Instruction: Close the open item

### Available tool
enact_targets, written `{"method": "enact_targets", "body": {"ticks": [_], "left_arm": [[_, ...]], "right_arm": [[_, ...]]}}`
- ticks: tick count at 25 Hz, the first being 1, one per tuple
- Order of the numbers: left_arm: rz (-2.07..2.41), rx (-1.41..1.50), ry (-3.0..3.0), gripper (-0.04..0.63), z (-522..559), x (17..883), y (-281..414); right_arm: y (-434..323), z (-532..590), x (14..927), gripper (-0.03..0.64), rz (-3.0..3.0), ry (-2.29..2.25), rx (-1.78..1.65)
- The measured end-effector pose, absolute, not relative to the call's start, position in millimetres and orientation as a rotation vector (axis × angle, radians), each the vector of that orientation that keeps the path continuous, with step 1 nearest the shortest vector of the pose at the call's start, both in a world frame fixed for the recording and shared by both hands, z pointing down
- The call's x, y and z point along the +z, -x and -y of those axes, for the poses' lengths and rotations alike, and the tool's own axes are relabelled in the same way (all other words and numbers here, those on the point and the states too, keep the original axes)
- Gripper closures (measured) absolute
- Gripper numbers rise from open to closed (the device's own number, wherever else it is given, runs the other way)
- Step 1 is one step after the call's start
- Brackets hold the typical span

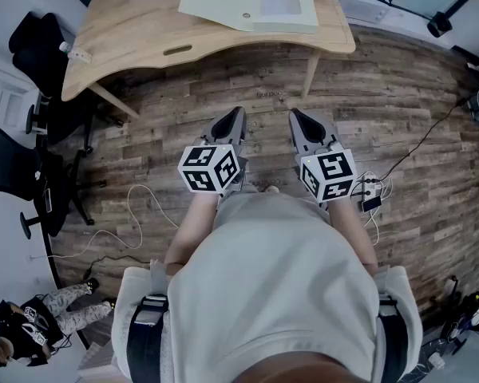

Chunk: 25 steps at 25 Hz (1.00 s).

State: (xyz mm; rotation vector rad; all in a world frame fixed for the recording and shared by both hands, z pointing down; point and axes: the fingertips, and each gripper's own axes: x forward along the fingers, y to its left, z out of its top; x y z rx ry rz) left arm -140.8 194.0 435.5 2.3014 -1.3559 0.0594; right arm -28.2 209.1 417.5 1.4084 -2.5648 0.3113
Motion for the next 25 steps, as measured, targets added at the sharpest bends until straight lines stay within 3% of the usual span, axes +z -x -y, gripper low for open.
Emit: {"method": "enact_targets", "body": {"ticks": [25], "left_arm": [[1.347,0.170,-2.354,0.575,-223,436,134]], "right_arm": [[31,-231,429,0.598,2.577,-1.362,0.388]]}}
